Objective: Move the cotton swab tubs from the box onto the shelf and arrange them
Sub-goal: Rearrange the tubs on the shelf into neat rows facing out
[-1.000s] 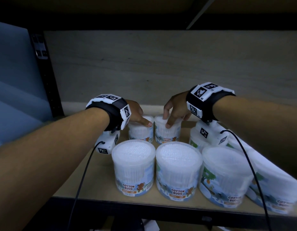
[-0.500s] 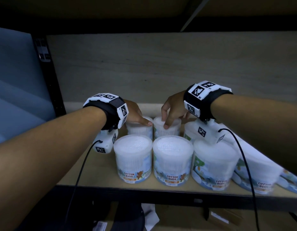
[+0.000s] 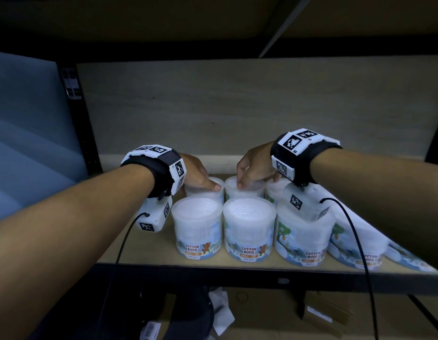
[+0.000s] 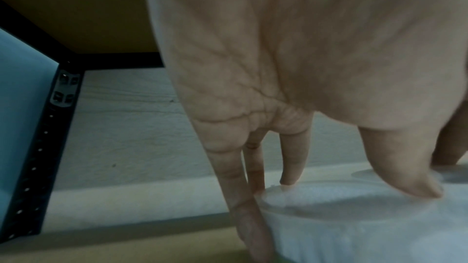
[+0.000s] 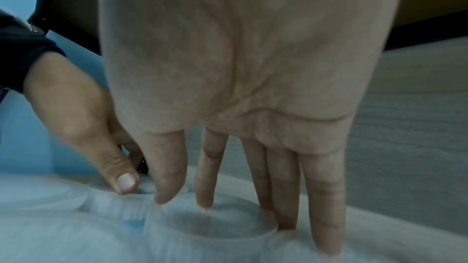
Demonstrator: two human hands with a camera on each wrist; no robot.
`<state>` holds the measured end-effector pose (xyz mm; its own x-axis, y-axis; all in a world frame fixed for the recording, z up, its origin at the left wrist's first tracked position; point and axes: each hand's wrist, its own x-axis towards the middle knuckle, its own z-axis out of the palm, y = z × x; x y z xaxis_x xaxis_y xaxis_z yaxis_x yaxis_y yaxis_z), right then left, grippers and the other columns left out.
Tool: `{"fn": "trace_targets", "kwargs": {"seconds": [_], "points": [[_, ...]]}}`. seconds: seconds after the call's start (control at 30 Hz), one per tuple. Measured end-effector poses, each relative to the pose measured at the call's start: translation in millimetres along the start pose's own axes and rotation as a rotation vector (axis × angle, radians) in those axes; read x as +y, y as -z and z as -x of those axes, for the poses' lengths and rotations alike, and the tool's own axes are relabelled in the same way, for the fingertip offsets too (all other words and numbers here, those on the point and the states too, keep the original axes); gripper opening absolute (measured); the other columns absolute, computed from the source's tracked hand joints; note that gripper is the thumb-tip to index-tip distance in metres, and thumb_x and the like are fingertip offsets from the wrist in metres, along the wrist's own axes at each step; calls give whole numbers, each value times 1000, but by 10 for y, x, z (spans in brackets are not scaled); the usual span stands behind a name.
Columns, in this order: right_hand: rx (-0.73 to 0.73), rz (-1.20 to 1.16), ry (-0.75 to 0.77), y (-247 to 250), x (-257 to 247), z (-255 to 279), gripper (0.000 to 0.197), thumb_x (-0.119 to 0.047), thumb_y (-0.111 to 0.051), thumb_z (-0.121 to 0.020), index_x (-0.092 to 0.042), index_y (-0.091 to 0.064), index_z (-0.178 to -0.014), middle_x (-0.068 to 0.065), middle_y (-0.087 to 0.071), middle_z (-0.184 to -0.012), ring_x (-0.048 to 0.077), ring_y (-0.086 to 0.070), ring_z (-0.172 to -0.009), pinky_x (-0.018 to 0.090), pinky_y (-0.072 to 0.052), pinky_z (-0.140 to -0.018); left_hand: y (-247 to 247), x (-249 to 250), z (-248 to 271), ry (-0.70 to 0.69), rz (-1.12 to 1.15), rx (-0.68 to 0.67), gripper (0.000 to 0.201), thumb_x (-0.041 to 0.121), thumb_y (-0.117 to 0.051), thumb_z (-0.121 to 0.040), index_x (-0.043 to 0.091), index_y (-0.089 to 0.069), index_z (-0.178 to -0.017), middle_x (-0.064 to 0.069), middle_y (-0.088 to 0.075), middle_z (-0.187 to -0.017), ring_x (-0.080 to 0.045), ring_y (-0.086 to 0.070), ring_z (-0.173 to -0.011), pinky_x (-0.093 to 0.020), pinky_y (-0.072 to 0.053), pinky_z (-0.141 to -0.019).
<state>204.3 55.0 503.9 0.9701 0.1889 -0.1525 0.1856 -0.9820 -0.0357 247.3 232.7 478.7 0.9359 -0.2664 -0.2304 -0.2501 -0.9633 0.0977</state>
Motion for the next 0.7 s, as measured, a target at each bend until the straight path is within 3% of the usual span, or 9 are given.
{"fn": "trace_targets", "kwargs": {"seconds": [0.1,0.27,0.4,0.6,0.7], "points": [[-1,-3,-4,-8,-22,47,33,-39,-61,-93,-22,-64,-121,-5,-58,-99,14,-55,-92,16,-42,-58,0,7,54,-9,-3,-16,69,69,-55,-83,23,-58,-134,-1,-57,-135,-20,-56,-121,-37,-48,-103],[-2,9,-3,-25,-54,123,34,-39,-57,-96,-22,-61,-125,-2,-56,-111,16,-54,-99,18,-45,-64,-5,20,97,-7,-3,-27,69,68,-54,-84,22,-57,-136,-2,-55,-137,-21,-55,-123,-38,-48,-102],[-19,45,9,-18,-76,181,35,-37,-53,-98,-20,-59,-128,0,-56,-120,16,-52,-101,24,-45,-79,-16,17,109,-9,-3,-20,68,66,-54,-86,21,-55,-137,-2,-55,-137,-21,-55,-123,-37,-48,-103],[-31,33,17,-11,-70,229,36,-33,-52,-98,-16,-59,-129,4,-58,-132,15,-51,-100,20,-44,-68,-21,33,149,-11,-48,-5,68,64,-50,-89,18,-53,-138,-4,-54,-138,-21,-55,-122,-36,-48,-102],[-28,33,14,-9,-77,239,36,-36,-51,-99,-18,-59,-129,1,-56,-133,16,-53,-106,13,-37,-58,-26,33,151,-11,-40,-1,69,65,-51,-89,18,-52,-139,-4,-54,-138,-22,-55,-122,-37,-48,-102]]}}
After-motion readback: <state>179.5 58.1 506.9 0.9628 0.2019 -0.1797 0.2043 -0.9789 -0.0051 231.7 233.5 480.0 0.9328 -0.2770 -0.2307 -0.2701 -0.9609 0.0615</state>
